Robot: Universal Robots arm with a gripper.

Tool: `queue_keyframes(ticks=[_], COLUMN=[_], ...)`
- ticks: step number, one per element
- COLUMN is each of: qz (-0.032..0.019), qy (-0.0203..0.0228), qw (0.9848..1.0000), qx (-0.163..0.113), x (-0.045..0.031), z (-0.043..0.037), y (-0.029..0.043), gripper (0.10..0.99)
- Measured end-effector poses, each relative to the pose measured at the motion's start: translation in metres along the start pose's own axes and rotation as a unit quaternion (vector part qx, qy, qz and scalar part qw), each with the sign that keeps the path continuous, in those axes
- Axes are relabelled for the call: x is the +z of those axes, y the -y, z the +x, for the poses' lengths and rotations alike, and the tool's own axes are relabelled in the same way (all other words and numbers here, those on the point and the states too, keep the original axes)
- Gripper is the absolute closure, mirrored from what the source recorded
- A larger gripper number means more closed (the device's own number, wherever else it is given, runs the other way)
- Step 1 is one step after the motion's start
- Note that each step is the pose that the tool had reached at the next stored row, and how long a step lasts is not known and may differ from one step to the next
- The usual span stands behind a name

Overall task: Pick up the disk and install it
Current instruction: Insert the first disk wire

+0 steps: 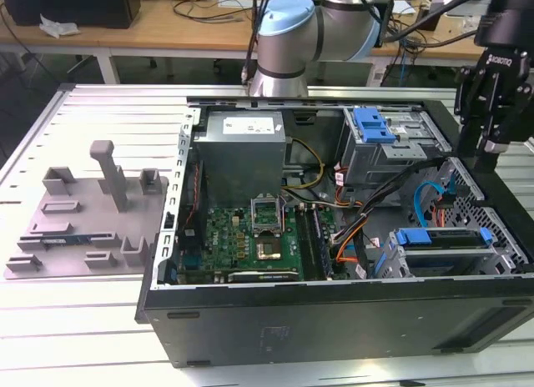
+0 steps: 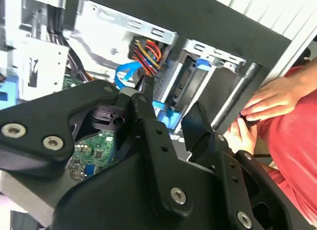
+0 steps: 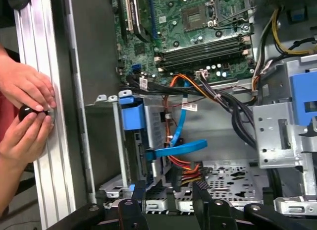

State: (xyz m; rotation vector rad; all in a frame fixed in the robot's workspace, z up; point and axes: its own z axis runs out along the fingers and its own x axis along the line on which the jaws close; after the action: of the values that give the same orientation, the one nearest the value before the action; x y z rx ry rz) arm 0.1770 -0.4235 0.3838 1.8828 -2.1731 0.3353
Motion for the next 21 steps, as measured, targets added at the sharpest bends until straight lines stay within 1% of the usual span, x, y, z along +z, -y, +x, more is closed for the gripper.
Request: queue_keyframes(ticks=[3, 4, 6, 7, 9, 10, 12, 13, 15, 18, 19, 21], qz=[-0.0006, -0.0009, -0.0055, -0.0089, -0.0123, -0.0131, -0.0129, -0.0128, -0.0132, -0.0139, -0.0142, -0.0156], qy=[-0.001, -0.0012, -0.0019, -0.0024, -0.0036, -0.0064, -0.014, -0.0182, -0.0266, -0.0339, -0.0371, -0.0417], qw=[1.0, 1.0, 0.9999, 0.9996, 0.9993, 0.9991, 0.9989, 0.9989, 0.9987, 0.9985, 0.9983, 0.9982], qx=[0.002, 0.003, 0.016, 0.025, 0.036, 0.039, 0.042, 0.042, 0.042, 0.042, 0.041, 0.041], x=[0.004, 0.0055, 0.0092, 0.0111, 0.0126, 0.0132, 0.0136, 0.0138, 0.0147, 0.0171, 0.0186, 0.0212], z=[-0.0069, -0.0076, -0.0092, -0.0099, -0.0106, -0.011, -0.0117, -0.012, -0.0133, -0.0166, -0.0178, -0.0194], y=[-0.0004, -0.0002, 0.0016, 0.0019, 0.0025, 0.0041, 0.0078, 0.0094, 0.0102, 0.0097, 0.0097, 0.0095], gripper=[0.584, 0.584, 0.584, 0.584, 0.584, 0.584, 0.584, 0.584, 0.584, 0.584, 0.584, 0.584])
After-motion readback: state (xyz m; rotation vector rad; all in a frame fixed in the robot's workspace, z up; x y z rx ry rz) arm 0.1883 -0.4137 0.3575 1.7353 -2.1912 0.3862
